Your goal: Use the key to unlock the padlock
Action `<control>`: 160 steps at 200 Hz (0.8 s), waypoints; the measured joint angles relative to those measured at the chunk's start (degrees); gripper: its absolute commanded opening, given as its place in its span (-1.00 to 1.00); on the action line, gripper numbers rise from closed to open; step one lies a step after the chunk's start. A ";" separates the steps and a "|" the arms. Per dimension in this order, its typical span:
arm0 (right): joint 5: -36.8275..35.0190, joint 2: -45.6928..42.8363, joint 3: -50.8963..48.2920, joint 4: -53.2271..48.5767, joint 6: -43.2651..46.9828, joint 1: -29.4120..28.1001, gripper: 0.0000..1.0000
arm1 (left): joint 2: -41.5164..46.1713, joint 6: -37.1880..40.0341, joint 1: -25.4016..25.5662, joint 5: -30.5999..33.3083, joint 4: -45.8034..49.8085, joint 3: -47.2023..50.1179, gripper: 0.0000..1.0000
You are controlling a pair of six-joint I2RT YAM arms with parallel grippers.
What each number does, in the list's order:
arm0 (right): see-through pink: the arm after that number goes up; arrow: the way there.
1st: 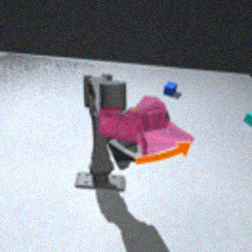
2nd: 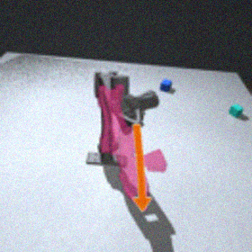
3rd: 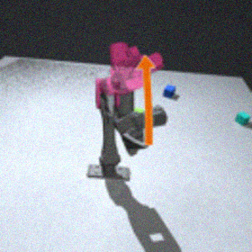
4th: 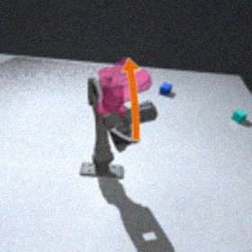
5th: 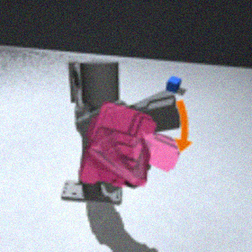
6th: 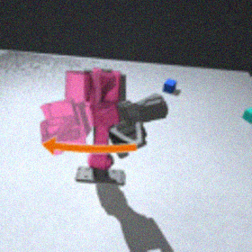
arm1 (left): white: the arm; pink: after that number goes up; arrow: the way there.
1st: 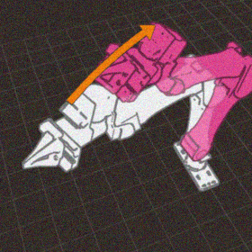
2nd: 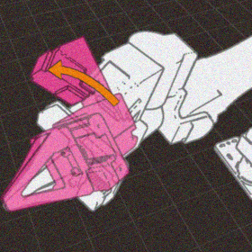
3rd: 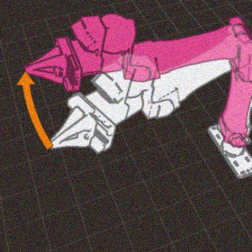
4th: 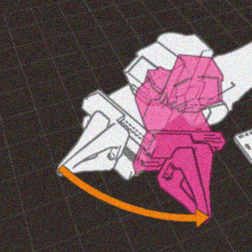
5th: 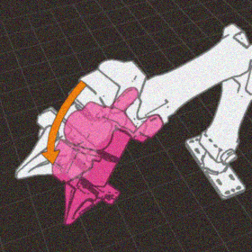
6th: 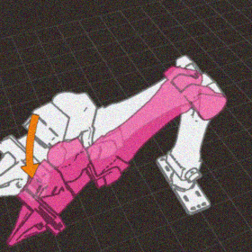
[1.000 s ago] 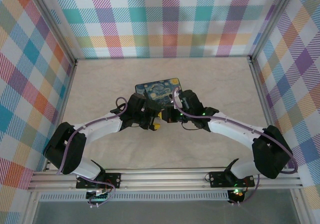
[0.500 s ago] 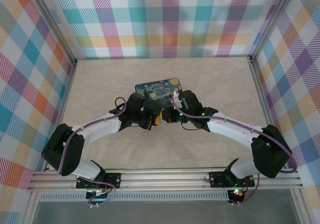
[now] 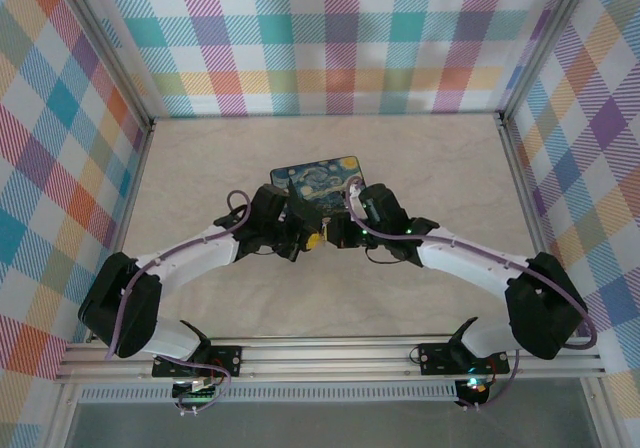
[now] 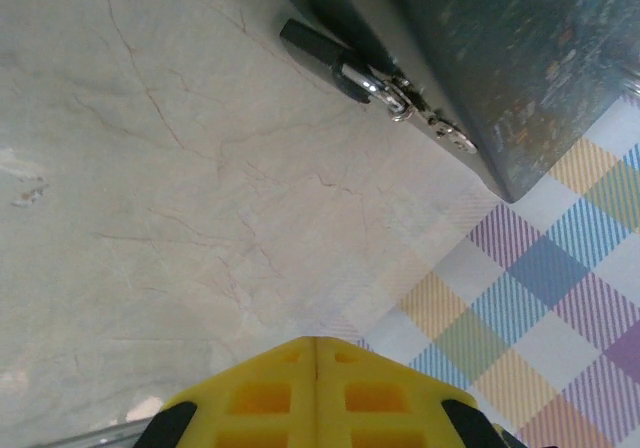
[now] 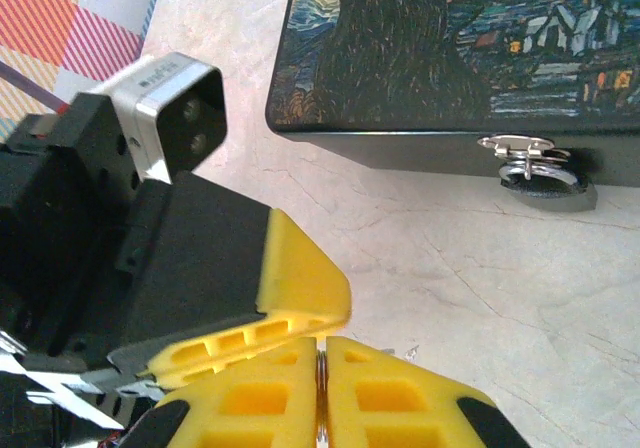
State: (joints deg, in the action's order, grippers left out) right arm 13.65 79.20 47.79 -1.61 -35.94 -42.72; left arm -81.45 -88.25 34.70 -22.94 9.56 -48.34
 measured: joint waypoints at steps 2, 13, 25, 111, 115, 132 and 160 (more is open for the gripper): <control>0.02 -0.07 -0.09 -0.02 0.00 0.00 -0.81 | 0.02 0.31 -0.04 0.09 0.26 -0.13 -1.00; 0.15 -0.42 -0.59 0.00 -0.02 0.00 -0.81 | 0.09 1.53 -0.13 0.17 1.07 -0.70 -0.65; 0.46 -0.55 -0.79 0.02 -0.04 0.00 -0.81 | 0.09 2.32 -0.13 0.15 1.09 -0.98 -0.26; 3.76 3.72 1.77 3.30 -0.61 -1.16 -0.83 | 0.09 0.20 -0.17 -3.06 -0.68 -0.96 0.18; 3.78 3.91 1.88 3.45 -0.61 -1.27 -0.83 | 0.09 -0.37 -0.31 -3.17 -0.94 -0.94 0.17; 3.61 4.07 1.97 4.55 -0.59 -1.92 -0.84 | 0.09 -1.99 -0.35 -3.65 -2.91 -0.35 0.05; 3.23 4.07 1.95 5.01 -0.07 -2.38 -0.84 | 0.09 -5.18 -0.44 -4.04 -5.84 0.98 -0.30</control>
State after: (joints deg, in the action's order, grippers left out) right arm 16.88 83.26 49.74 3.40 -36.01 -45.10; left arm -81.36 -93.43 34.26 -26.98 3.73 -47.35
